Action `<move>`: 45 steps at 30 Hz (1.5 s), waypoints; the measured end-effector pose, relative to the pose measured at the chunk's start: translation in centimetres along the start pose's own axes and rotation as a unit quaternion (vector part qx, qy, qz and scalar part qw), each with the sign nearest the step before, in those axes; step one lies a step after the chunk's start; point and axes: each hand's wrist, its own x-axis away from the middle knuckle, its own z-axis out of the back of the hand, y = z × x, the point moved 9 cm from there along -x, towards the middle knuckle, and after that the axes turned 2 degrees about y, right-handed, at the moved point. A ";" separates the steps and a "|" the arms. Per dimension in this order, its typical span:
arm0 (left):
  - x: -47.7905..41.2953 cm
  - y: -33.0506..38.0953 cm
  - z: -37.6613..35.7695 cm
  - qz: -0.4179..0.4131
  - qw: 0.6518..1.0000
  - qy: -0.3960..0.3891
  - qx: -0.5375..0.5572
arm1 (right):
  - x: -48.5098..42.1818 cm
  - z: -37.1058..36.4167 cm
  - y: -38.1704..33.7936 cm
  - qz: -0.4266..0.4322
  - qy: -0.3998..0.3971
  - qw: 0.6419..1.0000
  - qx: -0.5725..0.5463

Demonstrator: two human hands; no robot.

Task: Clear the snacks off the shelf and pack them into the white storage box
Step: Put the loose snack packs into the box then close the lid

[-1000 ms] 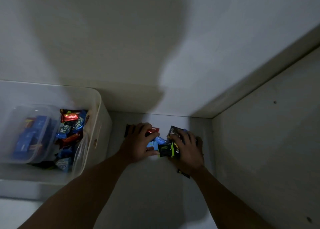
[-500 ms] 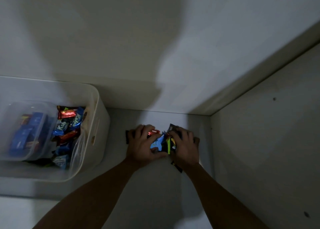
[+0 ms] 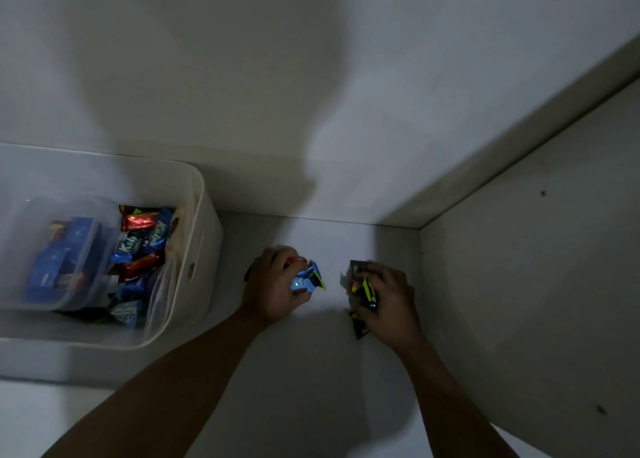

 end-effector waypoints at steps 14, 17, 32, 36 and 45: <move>1.6 0.4 -0.7 0.027 0.999 -0.014 -0.026 | 3.9 -3.6 -1.8 0.063 -0.111 0.965 0.227; 1.5 0.4 -0.8 0.027 0.999 -0.018 -0.030 | 3.2 -3.5 -2.0 0.080 -0.064 0.966 0.238; 2.2 -0.5 -0.1 0.117 0.992 -0.015 0.037 | -0.7 0.1 -0.4 -0.034 0.089 0.994 -0.062; 2.2 -0.9 -0.1 0.126 0.990 -0.014 0.055 | -0.1 1.0 -2.2 -0.009 0.128 0.982 -0.140; 2.9 -2.2 0.3 0.166 0.980 -0.008 0.112 | 1.4 -5.2 -6.0 0.132 -0.037 0.986 0.094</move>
